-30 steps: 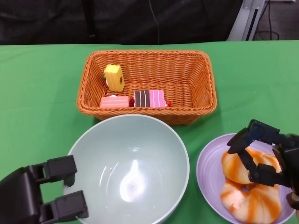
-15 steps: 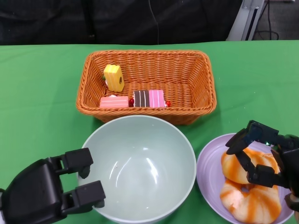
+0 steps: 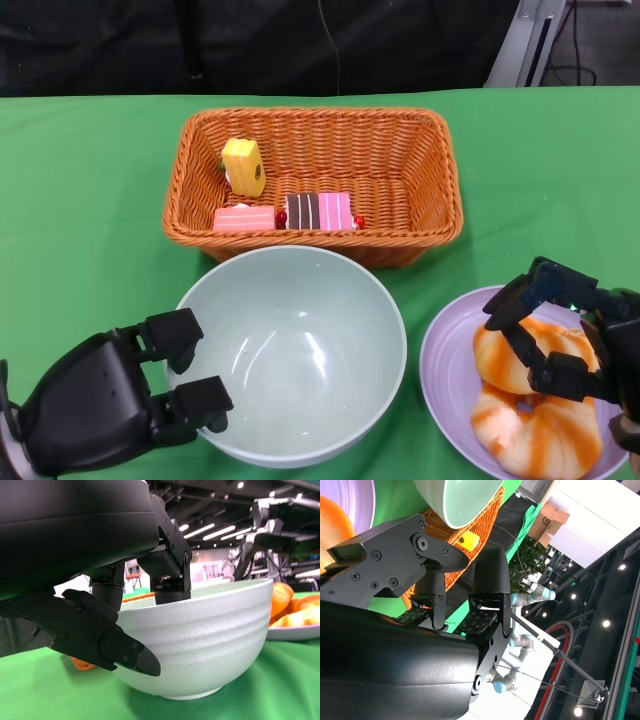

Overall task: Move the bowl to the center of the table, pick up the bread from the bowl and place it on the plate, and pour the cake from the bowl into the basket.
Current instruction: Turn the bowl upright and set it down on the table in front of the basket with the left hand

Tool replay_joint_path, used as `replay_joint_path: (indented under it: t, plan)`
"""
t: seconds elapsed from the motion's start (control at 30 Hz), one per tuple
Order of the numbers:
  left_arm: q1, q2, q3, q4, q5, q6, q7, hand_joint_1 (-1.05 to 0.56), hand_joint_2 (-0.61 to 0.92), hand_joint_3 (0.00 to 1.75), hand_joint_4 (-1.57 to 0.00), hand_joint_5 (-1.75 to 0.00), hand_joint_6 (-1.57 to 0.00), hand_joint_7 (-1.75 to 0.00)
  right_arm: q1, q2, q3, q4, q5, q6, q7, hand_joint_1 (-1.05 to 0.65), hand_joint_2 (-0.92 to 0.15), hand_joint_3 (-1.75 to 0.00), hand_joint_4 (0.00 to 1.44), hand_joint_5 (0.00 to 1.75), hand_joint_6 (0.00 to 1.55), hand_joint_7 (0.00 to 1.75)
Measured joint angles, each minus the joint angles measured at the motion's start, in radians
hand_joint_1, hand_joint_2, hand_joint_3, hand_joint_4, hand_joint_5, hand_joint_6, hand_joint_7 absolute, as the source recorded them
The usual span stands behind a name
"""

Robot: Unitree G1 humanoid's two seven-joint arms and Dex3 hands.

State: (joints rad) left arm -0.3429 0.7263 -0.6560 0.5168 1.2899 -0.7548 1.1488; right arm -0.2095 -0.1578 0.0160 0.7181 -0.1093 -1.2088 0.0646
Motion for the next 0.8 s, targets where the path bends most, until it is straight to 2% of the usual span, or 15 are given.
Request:
replay_joint_path:
  t: [0.07, 0.13, 0.2, 0.33, 0.43, 0.5, 0.6, 0.7, 0.77, 0.8]
  plan:
    - [-0.007, -0.004, -0.008, 0.024, 0.000, -0.002, -0.001, -0.32, 0.90, 0.00, -0.56, -1.61, -0.97, -0.57, 0.000, 0.001, 0.000, -0.001, 0.000, 0.000, 0.000, -0.10, -0.63, -0.84, 0.84, 1.18, 0.70, 1.25]
    - [-0.020, -0.013, -0.023, 0.057, 0.002, -0.009, 0.011, -0.31, 0.91, 0.01, -0.52, -1.68, -0.88, -0.74, 0.001, 0.002, 0.000, -0.001, 0.007, 0.000, 0.000, -0.10, -0.64, -0.84, 0.84, 1.18, 0.70, 1.25]
    - [-0.038, -0.024, -0.043, 0.091, 0.005, -0.011, 0.034, -0.31, 0.92, 0.01, -0.50, -1.71, -0.85, -0.81, 0.002, 0.003, 0.000, -0.001, 0.009, 0.000, 0.000, -0.10, -0.64, -0.84, 0.85, 1.18, 0.71, 1.25]
    - [-0.071, -0.050, -0.080, 0.164, 0.013, -0.007, 0.075, -0.29, 0.92, 0.01, -0.52, -1.69, -0.80, -0.93, 0.011, 0.003, -0.001, -0.012, 0.009, 0.003, -0.001, -0.09, -0.62, -0.86, 0.85, 1.17, 0.71, 1.25]
    - [-0.093, -0.076, -0.111, 0.225, 0.018, 0.003, 0.107, -0.30, 0.92, 0.00, -0.55, -1.63, -0.80, -0.91, 0.019, 0.006, -0.001, -0.026, 0.009, 0.008, -0.001, -0.09, -0.61, -0.87, 0.86, 1.17, 0.71, 1.25]
    - [-0.104, -0.087, -0.126, 0.254, 0.016, 0.011, 0.108, -0.31, 0.90, 0.00, -0.60, -1.48, -0.89, -0.66, 0.021, 0.007, -0.001, -0.032, 0.009, 0.010, -0.001, -0.09, -0.61, -0.87, 0.86, 1.17, 0.71, 1.25]
    - [-0.107, -0.093, -0.132, 0.264, 0.003, 0.020, 0.091, -0.34, 0.91, 0.02, -0.65, -1.05, -0.93, -0.24, 0.021, 0.008, -0.001, -0.034, 0.009, 0.010, -0.001, -0.09, -0.62, -0.84, 0.86, 1.17, 0.72, 1.24]
    - [-0.107, -0.093, -0.135, 0.264, 0.001, 0.026, 0.075, -0.42, 0.92, 0.12, -0.64, -0.73, -0.85, -0.06, 0.021, 0.009, -0.001, -0.034, 0.008, 0.011, -0.002, -0.09, -0.62, -0.85, 0.86, 1.17, 0.72, 1.24]
    - [-0.107, -0.091, -0.135, 0.260, -0.001, 0.018, 0.075, -0.55, 0.92, 0.26, -0.64, -0.40, -0.73, -0.01, 0.021, 0.009, -0.002, -0.034, 0.008, 0.011, -0.002, -0.08, -0.62, -0.86, 0.85, 1.17, 0.72, 1.24]
    - [-0.107, -0.087, -0.136, 0.255, -0.003, 0.010, 0.075, -0.59, 0.92, 0.26, -0.63, -0.32, -0.70, -0.01, 0.021, 0.009, -0.002, -0.034, 0.006, 0.011, -0.002, -0.08, -0.62, -0.86, 0.85, 1.17, 0.72, 1.24]
